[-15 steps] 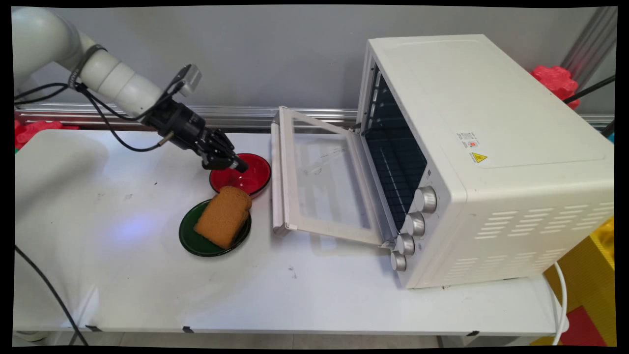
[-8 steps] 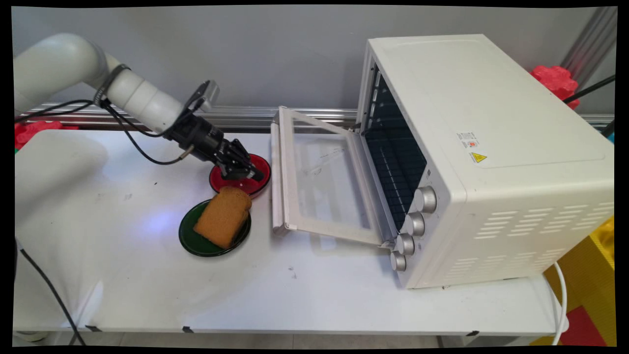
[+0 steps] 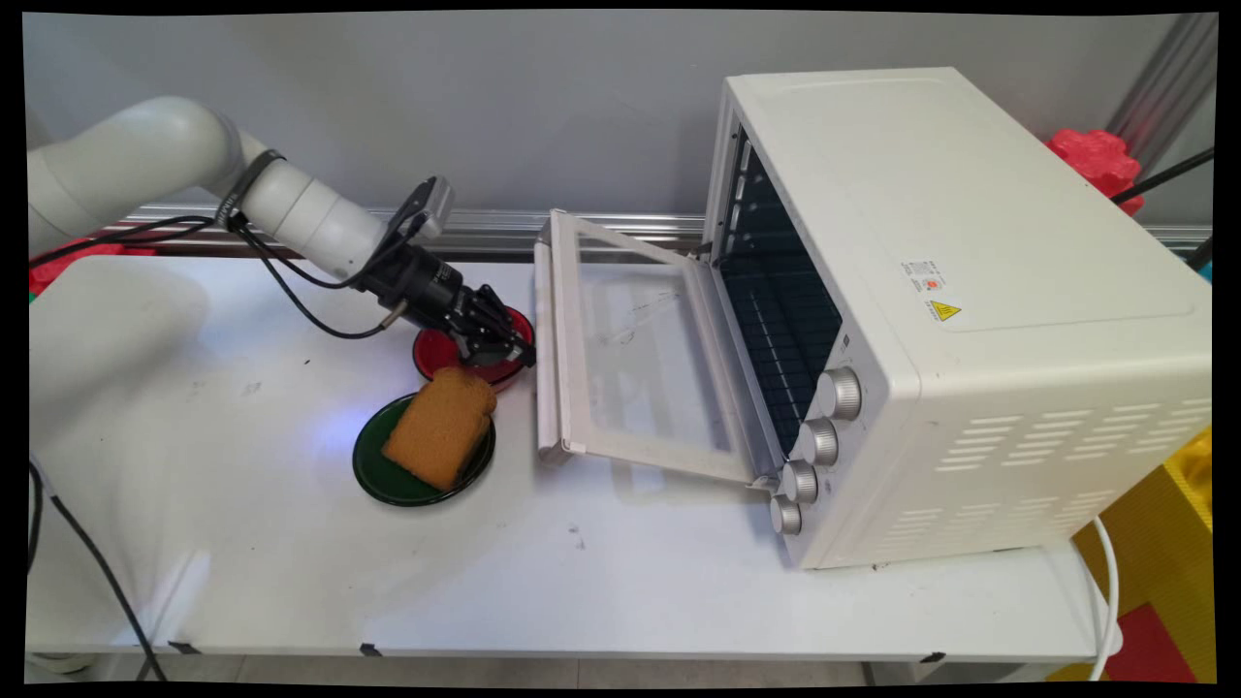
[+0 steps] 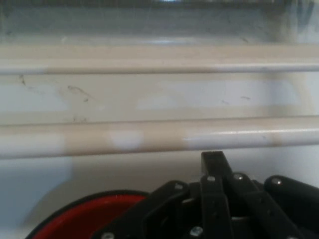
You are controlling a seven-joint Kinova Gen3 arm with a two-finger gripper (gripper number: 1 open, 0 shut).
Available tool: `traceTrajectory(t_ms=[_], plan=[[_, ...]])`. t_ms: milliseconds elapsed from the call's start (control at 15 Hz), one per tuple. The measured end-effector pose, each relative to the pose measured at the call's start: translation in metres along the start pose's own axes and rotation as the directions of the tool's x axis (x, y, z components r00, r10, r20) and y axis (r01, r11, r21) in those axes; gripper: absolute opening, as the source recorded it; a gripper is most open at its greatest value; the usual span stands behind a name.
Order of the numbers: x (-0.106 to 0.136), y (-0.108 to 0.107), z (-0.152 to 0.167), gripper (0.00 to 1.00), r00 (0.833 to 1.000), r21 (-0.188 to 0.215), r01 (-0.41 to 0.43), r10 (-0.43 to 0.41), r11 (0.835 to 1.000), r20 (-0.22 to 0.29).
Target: Close the oven
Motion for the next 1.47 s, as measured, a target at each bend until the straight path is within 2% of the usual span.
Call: traceTrajectory(t_ms=[333, 733, 1467], plan=[[0.003, -0.001, 0.004, 0.00, 1.000, 0.005, 0.007, -0.007, 1.000, -0.031], [0.012, 0.000, -0.004, 0.00, 0.997, 0.023, 0.034, -0.032, 0.999, -0.076], [0.055, 0.003, -0.022, 0.00, 0.986, 0.041, 0.053, -0.045, 0.998, -0.159]])
